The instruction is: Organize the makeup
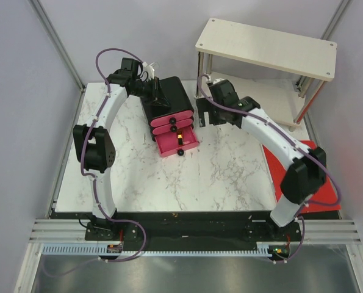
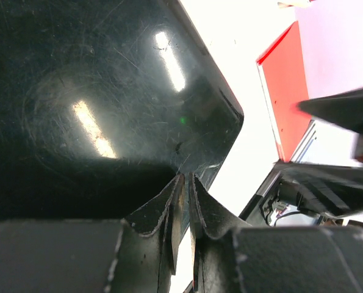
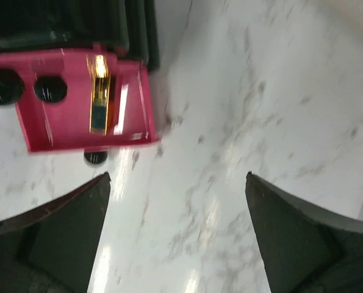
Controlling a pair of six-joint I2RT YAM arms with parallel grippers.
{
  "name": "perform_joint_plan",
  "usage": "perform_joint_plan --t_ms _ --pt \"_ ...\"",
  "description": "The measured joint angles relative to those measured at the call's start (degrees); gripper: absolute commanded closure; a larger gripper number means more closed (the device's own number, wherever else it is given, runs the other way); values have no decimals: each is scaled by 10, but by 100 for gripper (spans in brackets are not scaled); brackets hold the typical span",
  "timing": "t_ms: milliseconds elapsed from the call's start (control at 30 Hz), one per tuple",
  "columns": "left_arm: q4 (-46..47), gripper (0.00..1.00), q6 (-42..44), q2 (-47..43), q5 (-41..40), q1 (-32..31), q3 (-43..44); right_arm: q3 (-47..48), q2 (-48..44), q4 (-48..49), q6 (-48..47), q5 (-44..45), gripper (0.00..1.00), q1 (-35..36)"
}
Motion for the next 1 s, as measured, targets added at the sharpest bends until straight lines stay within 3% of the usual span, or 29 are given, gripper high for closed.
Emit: perform_joint_plan --t_ms 100,167,267,400,467,567,600,767,1000 --pt "0 80 0 1 1 0 0 -114 -111 74 7 90 2 2" --pt "0 80 0 1 1 0 0 -166 -163 96 31 95 2 -18" --pt "-1 80 0 1 2 0 -1 -181 -173 121 54 99 2 -42" --pt "-1 80 0 1 2 0 -1 -188 -155 148 40 102 2 3" --pt "-1 80 0 1 2 0 -2 -202 -154 157 19 100 11 31" --pt "0 80 0 1 2 0 -2 -234 -154 171 -28 83 93 60" --pt "0 80 0 1 2 0 -3 -244 -154 176 -45 75 100 64" --pt "1 80 0 0 2 0 -4 -309 -139 231 -80 15 100 70" --pt "3 80 0 -1 2 0 -7 -328 -18 305 -77 -85 100 64"
